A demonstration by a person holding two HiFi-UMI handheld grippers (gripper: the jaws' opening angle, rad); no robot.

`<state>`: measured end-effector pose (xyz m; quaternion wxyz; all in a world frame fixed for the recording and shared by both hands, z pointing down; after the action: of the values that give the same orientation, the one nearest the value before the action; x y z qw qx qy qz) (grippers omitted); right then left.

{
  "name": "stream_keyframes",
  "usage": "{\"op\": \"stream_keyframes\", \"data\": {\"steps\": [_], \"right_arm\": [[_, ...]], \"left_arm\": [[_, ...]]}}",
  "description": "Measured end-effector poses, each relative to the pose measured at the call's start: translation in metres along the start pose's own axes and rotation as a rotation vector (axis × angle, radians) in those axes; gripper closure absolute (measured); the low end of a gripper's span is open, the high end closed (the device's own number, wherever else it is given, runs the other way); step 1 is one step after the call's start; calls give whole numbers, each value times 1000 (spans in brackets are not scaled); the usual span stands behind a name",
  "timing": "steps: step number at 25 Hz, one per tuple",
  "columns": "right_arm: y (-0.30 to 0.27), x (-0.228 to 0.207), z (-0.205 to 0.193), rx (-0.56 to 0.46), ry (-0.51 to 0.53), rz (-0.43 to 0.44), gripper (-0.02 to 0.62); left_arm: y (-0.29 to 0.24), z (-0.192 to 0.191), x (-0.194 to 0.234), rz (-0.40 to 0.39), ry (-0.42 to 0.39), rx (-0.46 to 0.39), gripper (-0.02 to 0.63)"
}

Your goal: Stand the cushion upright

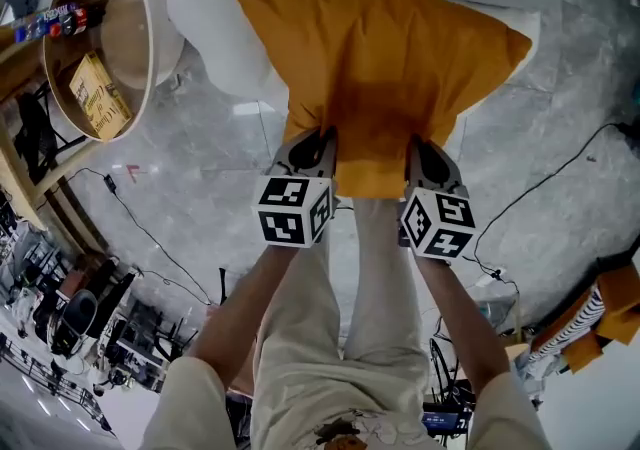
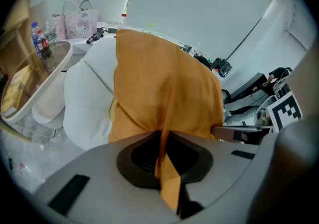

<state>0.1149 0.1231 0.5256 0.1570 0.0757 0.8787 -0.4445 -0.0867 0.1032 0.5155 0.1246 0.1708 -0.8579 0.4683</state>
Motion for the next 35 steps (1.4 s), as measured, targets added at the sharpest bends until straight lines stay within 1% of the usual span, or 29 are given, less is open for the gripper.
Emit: {"op": "stream_keyframes", "data": {"steps": [8,12,16,19,22,28,35], "right_arm": [[27,0,32,-24,6,44,560],[39,-1,51,-60,-3,42,560],[52,1,63,-78,-12,46,560],[58,0,74,-103,-4,43,560],[62,1,83,-147,32,28,560],[67,12,95,-175,23,4,560],[76,29,106,-207,14,-41,561]], "left_arm": [[22,30,-23,21,6,-37,566],[30,47,-36,11,-13,-62,566],[41,60,-46,5,-14,-80,566],[45,71,-52,-12,-24,-93,566],[45,80,-55,-32,-34,-103,566],[53,95,-50,-54,-42,-115,568],[62,114,-41,-127,-64,-113,568]]}}
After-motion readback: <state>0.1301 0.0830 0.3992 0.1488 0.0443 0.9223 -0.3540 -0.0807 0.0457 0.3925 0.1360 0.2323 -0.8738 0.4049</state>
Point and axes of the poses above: the fingertips, and each gripper's own axes: y backward along the fingers, x to its left, z out of its top, the point moved 7 cm from there along y, backward along the fingers, and after that the axes turned 12 degrees about -x, right-handed, at the moved point
